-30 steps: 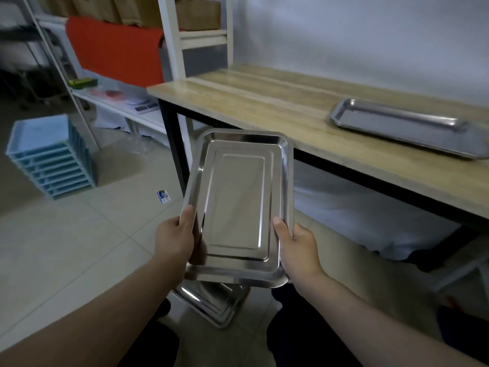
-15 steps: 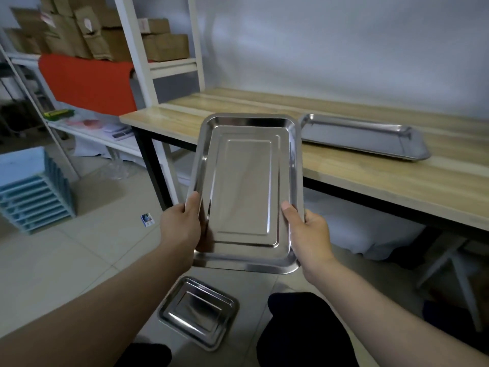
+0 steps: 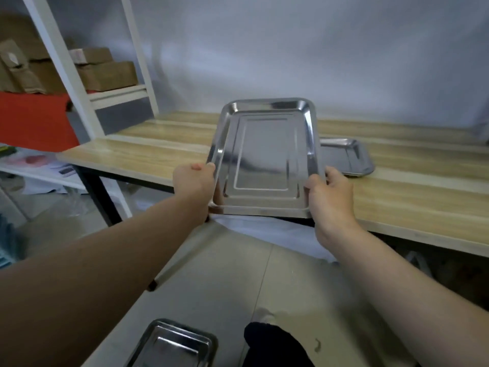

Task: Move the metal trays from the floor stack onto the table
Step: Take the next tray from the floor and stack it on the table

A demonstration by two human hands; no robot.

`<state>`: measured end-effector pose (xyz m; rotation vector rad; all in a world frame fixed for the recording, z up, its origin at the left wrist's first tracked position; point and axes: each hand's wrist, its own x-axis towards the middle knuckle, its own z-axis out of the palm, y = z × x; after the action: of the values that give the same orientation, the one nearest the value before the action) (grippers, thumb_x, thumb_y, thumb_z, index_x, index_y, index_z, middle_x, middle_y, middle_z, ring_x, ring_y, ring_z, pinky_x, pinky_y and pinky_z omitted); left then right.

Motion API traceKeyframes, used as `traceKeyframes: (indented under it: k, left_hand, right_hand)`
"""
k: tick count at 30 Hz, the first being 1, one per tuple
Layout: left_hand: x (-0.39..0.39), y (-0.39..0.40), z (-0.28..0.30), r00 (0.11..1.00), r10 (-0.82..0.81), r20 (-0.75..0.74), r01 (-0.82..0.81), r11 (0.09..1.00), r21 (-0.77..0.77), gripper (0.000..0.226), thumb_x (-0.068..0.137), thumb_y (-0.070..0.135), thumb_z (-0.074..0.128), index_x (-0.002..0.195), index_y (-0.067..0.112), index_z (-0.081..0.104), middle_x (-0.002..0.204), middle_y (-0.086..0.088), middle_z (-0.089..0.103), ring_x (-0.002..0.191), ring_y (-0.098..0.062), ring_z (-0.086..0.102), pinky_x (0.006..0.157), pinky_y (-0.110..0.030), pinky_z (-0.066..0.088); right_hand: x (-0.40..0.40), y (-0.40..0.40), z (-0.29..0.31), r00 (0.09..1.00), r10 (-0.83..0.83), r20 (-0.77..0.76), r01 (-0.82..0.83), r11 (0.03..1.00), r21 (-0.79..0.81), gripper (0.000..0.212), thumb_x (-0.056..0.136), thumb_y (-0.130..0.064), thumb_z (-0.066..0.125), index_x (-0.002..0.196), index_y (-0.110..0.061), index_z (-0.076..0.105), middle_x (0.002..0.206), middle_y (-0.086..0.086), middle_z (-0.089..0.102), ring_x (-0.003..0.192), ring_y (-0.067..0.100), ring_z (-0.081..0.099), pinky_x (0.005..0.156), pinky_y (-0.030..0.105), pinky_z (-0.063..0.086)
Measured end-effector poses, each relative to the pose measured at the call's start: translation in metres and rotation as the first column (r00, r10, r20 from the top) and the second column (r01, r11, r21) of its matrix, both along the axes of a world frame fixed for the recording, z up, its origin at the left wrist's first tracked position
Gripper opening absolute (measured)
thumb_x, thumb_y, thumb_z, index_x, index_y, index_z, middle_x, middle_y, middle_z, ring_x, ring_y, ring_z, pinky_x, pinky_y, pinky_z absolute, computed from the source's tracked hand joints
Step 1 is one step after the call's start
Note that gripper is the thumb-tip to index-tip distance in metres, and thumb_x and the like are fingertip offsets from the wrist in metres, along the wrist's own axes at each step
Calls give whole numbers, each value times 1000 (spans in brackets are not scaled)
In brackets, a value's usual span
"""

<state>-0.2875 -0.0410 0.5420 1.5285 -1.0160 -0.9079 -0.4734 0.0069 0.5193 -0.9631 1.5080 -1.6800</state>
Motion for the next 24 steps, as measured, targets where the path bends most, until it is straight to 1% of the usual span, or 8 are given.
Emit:
traceKeyframes:
  k: [3,7,12,15,18,20,22,24]
  left_hand:
    - [-25,-23,3,995,-100,-23,100,994,34,29,88,17,51,97,-4,69,76,-18,65,70,-25,56,71,-37,53]
    - [-52,-40,0,974,-225,21,224,974,33,20,90,9,53,88,8,72,98,-18,70,87,-32,67,85,-38,57]
    - [-68,-55,-10,939,-315,135,313,949,36,36,92,10,53,128,7,60,129,-15,59,113,-29,60,100,-42,49]
    - [-73,-61,-15,905,-333,263,345,938,-1,38,96,11,49,133,9,55,126,-6,58,87,-8,57,72,-18,46]
    - [-74,-66,-21,836,-323,444,378,925,-39,36,99,15,44,133,12,56,129,-5,58,88,-8,57,70,-15,42]
    - [-73,-70,-24,793,-312,523,396,917,-54,34,100,16,40,127,11,60,119,-5,60,85,-9,56,70,-19,43]
    - [-71,-74,-27,775,-291,561,399,914,-78,34,100,16,38,123,9,62,116,-5,59,98,-14,53,77,-22,42]
    - [-67,-77,-29,770,-265,581,381,921,-85,33,100,14,39,125,8,60,122,-6,56,108,-16,50,85,-23,40]
  right_hand:
    - [-26,-14,9,997,-76,19,75,997,24,23,92,-3,42,103,-13,60,79,0,58,61,13,48,52,23,36]
    - [-56,-34,20,989,-144,27,142,987,76,33,94,-1,40,119,-14,58,101,5,65,83,20,61,69,31,50]
    - [-86,-64,28,975,-206,-81,217,962,167,38,93,3,38,124,-12,55,106,8,61,92,26,59,77,34,49]
    - [-98,-83,27,963,-197,-184,237,944,229,35,92,1,41,123,-9,53,107,10,60,94,29,58,81,40,52]
    - [-100,-90,27,931,-156,-329,259,919,298,35,86,-6,46,119,-12,54,108,11,61,97,33,59,82,44,54]
    - [-102,-92,24,873,-104,-477,308,875,373,37,81,-15,48,118,-15,53,115,10,59,110,37,54,91,49,49]
    - [-101,-90,25,772,-34,-635,388,817,427,38,86,-21,51,123,-11,51,129,12,50,123,36,41,101,46,37]
    - [-99,-88,26,628,-40,-777,461,823,331,49,87,-30,53,132,-11,47,138,14,43,128,35,33,104,45,28]
